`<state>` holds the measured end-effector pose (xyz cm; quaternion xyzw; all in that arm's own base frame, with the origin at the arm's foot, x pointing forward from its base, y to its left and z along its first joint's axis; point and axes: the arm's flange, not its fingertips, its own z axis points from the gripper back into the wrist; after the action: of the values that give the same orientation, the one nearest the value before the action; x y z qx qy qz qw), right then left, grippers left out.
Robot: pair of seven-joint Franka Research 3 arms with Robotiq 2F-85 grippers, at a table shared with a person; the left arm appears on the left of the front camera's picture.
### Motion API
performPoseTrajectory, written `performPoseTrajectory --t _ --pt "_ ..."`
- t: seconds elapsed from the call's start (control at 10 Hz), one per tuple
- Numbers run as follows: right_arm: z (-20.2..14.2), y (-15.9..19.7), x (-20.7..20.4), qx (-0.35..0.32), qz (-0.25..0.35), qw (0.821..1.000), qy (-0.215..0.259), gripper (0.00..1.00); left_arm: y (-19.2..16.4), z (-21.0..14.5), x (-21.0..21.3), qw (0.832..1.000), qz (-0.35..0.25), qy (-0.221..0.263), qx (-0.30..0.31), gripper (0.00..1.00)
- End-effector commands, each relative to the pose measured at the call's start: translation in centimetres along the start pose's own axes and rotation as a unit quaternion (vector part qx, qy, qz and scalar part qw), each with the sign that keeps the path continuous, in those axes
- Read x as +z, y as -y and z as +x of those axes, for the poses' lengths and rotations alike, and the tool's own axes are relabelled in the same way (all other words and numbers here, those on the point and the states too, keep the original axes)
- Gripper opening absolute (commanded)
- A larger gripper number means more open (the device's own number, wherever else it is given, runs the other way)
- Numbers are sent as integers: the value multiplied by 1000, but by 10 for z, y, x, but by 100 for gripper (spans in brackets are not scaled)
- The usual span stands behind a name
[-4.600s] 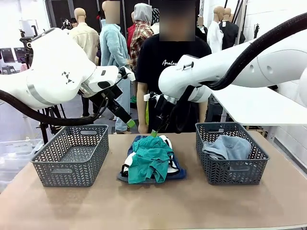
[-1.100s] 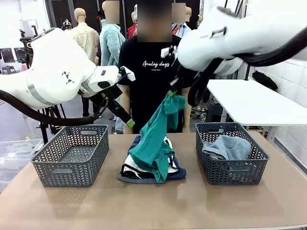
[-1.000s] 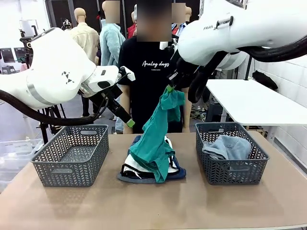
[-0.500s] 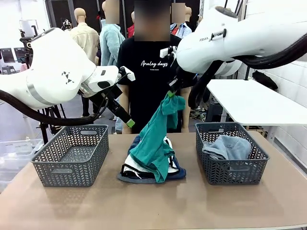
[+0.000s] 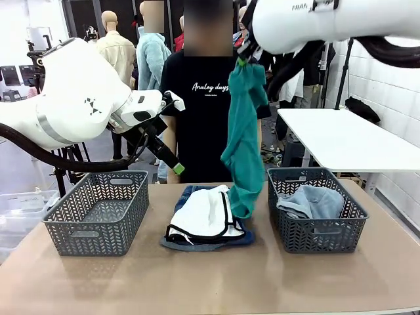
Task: Sort the tops and bottoms.
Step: Lift clothes from the center of the table with your right hand.
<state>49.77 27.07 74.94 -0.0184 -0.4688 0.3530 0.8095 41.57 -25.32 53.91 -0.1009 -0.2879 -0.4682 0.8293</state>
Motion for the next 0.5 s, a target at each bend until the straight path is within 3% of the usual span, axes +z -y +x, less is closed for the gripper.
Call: performPoseTrajectory --t 0.0,0.4 --pt "17 -9 -17 5 11 1000 -3 0 0 -1 2 1000 3 -1 -5 100" --pt "39 -22 -24 22 65 998 -6 0 0 -1 2 1000 3 -1 -5 100"
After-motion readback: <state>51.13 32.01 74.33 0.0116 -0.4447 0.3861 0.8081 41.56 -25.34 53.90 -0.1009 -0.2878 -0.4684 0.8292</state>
